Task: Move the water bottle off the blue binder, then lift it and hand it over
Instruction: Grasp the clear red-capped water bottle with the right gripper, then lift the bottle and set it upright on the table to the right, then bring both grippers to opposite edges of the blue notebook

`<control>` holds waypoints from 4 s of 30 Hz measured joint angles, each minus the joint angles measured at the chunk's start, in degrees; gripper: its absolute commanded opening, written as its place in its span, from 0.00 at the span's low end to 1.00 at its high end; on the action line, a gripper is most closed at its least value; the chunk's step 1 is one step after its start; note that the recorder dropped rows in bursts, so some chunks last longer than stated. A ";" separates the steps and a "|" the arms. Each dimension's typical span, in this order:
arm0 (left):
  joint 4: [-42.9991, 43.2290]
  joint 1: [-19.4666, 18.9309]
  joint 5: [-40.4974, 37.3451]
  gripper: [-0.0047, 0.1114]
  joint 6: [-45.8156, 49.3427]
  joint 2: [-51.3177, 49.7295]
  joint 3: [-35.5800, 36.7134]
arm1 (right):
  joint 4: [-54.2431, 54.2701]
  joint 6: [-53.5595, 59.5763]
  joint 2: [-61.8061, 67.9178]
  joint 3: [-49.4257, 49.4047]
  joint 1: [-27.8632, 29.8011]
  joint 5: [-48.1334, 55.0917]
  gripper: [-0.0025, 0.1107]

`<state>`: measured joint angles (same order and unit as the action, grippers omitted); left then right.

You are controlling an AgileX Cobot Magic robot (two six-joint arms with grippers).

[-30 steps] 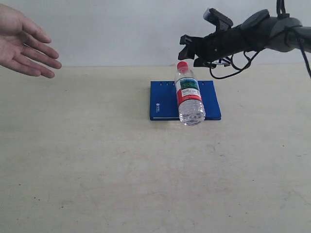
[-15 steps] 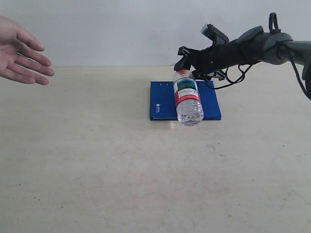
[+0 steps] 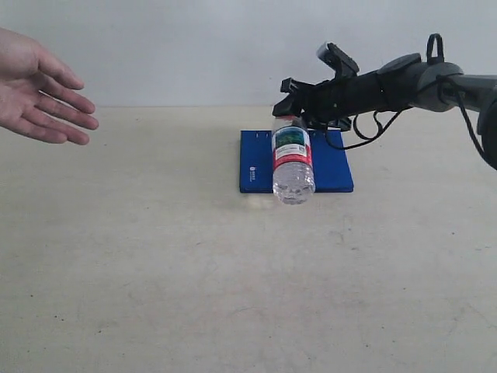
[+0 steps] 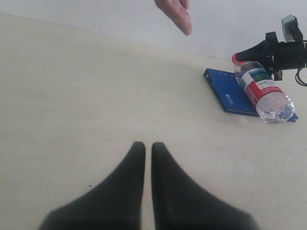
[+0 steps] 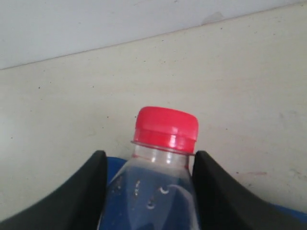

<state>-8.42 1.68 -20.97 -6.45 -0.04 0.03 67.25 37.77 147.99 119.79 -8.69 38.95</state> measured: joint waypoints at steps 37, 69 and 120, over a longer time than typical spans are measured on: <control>0.00 0.00 0.00 0.08 0.00 0.00 0.00 | -44.16 0.22 -21.39 -0.21 15.55 8.49 0.09; 0.00 0.00 0.00 0.08 0.00 0.00 0.00 | -28.60 -2.62 -41.20 -0.31 12.98 29.84 0.48; 75.33 0.00 73.84 0.08 -55.78 -37.52 -24.77 | -24.91 -2.39 -41.20 -43.01 2.38 28.74 0.49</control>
<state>66.90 1.68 52.88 -62.23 -37.56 -24.74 42.34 35.38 106.79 76.79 -6.31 67.69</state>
